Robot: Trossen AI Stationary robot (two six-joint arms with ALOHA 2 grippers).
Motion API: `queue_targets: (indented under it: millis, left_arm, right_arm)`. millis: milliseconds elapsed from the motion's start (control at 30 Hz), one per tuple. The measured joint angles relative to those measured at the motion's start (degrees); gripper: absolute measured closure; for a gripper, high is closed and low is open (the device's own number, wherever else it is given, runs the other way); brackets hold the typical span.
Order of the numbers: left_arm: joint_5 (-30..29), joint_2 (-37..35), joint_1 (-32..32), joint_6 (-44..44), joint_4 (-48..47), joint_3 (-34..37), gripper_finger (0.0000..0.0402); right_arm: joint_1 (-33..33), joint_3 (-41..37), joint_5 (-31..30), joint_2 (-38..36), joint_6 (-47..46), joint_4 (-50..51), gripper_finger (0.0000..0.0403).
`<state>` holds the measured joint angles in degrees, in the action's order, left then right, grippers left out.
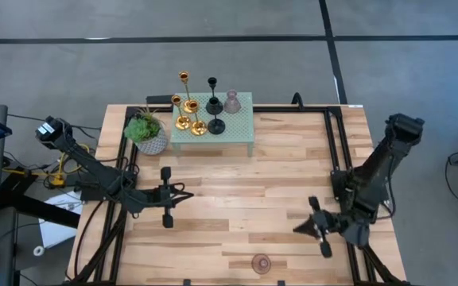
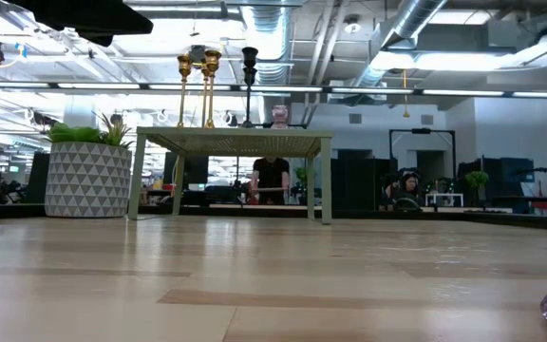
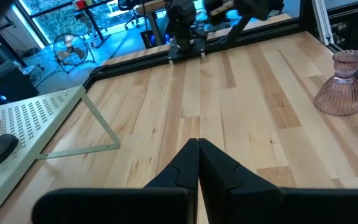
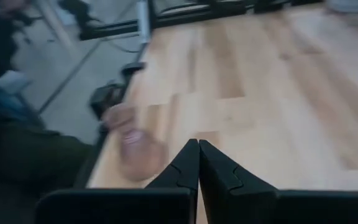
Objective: Pick & Place candle stick holders
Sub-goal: Put the pink glass candle holder on the shelf
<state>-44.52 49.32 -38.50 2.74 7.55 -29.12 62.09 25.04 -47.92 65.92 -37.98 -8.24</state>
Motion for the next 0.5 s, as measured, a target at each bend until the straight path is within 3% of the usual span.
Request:
queue_targets:
  millis: [167, 500]
  left_arm:
    - [0.01, 0.00, 0.00, 0.00, 0.00, -0.02, 0.0393]
    - [0.03, 0.02, 0.00, -0.22, 0.00, -0.02, 0.0394]
  right_arm:
    - [2.28, 1.05, -0.03, 10.37, 0.73, -11.78, 0.0403]
    - [1.68, 14.01, -0.56, 32.95, -2.46, -12.39, 0.0403]
